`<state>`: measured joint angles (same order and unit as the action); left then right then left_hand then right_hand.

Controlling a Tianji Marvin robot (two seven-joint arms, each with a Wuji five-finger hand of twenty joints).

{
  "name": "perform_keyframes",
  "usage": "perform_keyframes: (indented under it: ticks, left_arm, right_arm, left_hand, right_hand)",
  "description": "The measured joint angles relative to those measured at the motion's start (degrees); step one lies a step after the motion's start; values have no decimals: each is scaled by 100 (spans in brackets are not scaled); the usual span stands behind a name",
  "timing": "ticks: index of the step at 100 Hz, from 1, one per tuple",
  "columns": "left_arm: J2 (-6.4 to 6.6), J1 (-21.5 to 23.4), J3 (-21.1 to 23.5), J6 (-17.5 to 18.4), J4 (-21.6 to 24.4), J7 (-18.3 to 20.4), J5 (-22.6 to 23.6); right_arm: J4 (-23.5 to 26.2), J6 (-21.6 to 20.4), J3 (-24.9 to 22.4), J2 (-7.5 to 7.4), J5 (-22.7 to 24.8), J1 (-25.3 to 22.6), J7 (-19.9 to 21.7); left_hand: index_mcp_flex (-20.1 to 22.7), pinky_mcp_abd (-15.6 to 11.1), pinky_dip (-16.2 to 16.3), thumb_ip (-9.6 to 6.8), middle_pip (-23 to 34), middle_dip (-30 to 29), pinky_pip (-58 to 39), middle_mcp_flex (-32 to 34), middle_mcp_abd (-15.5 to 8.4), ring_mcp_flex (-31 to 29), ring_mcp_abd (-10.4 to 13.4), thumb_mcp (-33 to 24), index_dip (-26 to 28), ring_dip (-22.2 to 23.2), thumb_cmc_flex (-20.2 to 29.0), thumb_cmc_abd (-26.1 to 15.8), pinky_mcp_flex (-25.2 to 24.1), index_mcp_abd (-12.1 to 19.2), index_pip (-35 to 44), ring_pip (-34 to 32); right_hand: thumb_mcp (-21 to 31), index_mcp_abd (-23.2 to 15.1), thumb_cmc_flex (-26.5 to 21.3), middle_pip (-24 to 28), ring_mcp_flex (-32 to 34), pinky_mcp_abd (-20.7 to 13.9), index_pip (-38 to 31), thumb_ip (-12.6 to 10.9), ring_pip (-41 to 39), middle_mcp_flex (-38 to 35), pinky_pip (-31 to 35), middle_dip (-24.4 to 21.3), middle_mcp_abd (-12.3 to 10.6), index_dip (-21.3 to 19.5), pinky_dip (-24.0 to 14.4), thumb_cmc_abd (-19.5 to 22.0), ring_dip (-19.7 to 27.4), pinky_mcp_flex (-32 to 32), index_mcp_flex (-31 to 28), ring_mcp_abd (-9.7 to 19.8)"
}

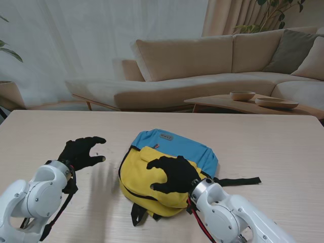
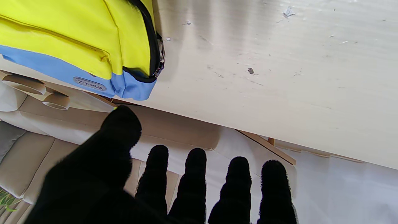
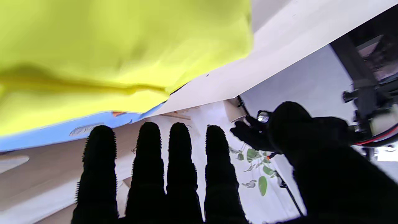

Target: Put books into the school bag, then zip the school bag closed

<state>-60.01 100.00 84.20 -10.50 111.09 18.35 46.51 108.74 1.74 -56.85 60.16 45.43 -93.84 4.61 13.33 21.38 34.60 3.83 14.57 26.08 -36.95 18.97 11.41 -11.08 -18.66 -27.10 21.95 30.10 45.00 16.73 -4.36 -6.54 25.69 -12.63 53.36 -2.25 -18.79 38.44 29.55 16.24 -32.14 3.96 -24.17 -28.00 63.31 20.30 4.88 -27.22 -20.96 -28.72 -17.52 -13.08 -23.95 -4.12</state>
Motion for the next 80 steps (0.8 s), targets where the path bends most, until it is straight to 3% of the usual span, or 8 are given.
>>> perform_keyframes:
  ticks: [15,39,58,80]
  left_arm:
    - [8,-94,-27,-10,-125,-60,15]
    - [7,-117,-57,-14,-162,-139,13]
    - [3,-93,-52,6,-162,-200,-25]
    - [2,-69,-51,22,-160,-204,-46]
  right_arm:
    - [-297,579,466,62,305,654,-192]
    - [-866,1247,1184,120,589,1468,-109]
    - [-1396,1493,1628,124,596,1926,317]
    - [-1696,1720,1957,55,616,2235,905]
  left_hand:
    - [0,-1,7,0,0,0,63,0,-7,0,0,0,58,0,0,0,-2,1,44,1]
    - [0,-3,57,0,0,0,67,0,-62,0,1,0,69,-1,0,0,-2,2,46,1]
    - [0,-3,63,0,0,0,126,0,-63,0,1,0,69,-1,-1,0,-2,2,47,1]
    - [0,-4,65,0,0,0,130,0,-65,0,2,0,69,-1,-2,0,-2,2,47,1]
  right_hand:
    - [59,0,18,-199,-367,-117,155,0,338,353,-400,-80,-51,125,196,12,153,369,242,130]
    - [57,-230,164,-419,-1046,-249,272,0,747,952,-999,-172,-218,179,610,59,354,1039,789,334]
    - [16,-499,164,-803,-1460,-297,518,0,1102,1417,-1491,-350,-427,190,968,119,511,1440,1250,359]
    - [-786,-796,157,-1765,-1794,-424,1162,-48,1687,1652,-2086,-841,-778,321,1507,128,737,1748,1611,117]
